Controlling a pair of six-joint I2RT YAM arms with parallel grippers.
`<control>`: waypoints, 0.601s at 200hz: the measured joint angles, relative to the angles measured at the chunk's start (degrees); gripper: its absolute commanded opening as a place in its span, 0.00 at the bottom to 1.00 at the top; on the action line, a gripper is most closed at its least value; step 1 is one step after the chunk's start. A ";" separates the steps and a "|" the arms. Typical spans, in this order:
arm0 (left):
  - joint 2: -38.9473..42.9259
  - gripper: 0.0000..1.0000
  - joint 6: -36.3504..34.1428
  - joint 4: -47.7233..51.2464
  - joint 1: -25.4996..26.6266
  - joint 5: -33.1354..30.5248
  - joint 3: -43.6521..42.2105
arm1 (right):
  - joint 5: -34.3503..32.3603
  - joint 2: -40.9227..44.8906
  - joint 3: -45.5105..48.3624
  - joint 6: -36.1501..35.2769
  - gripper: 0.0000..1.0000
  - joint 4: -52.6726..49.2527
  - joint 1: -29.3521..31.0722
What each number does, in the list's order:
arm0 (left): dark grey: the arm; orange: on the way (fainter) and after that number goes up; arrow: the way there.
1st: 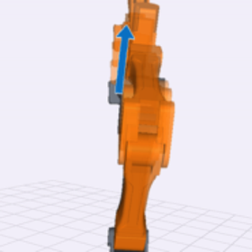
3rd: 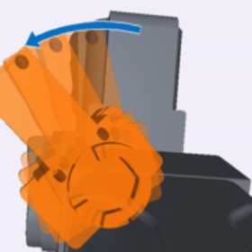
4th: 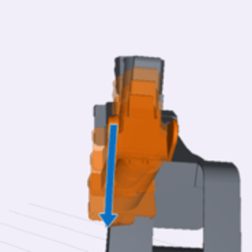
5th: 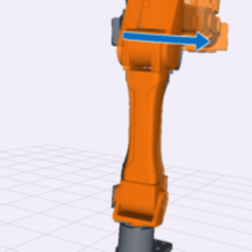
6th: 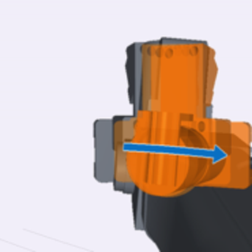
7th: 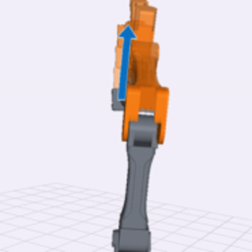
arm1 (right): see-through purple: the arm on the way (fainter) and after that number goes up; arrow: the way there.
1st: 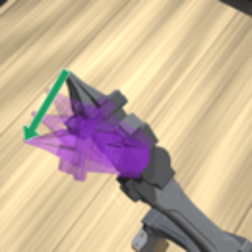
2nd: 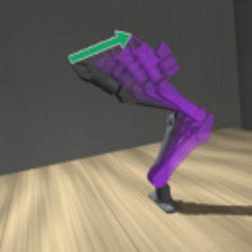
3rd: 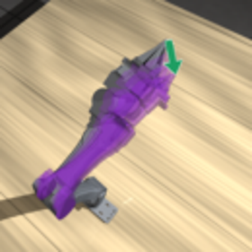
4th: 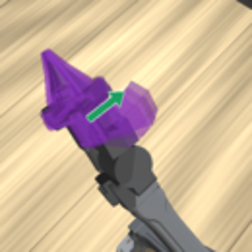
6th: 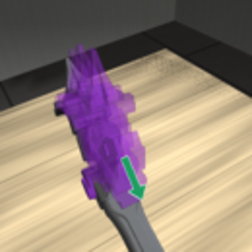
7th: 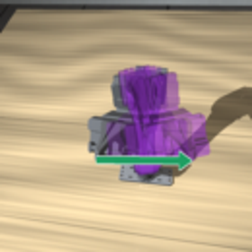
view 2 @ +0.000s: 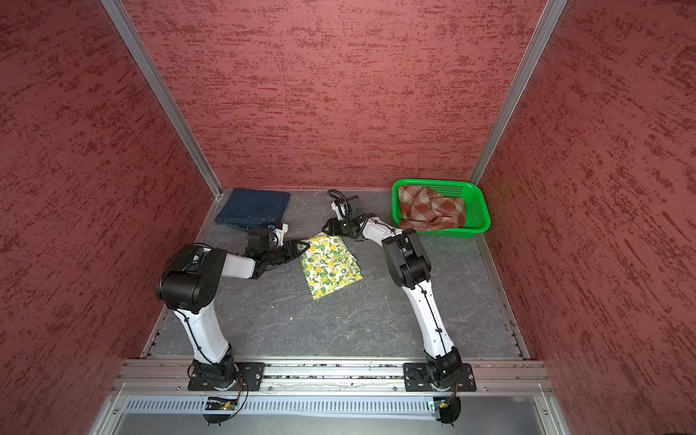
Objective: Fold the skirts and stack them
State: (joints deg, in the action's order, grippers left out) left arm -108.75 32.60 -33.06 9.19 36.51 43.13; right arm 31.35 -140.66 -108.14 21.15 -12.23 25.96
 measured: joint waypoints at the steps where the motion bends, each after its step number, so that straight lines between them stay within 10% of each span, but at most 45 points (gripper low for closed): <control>1: 0.00 0.64 0.11 -0.37 -0.04 0.02 -0.15 | 0.02 0.00 0.02 0.04 0.49 0.02 0.02; 120: -4.61 0.57 10.56 -17.46 -2.14 6.27 -3.06 | 1.11 -0.04 0.96 3.50 0.49 2.49 1.20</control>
State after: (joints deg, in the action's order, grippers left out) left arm -113.36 43.16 -50.52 7.05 42.78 40.07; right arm 32.47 -140.70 -107.18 24.64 -9.74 27.16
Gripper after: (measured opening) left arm 0.590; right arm 0.488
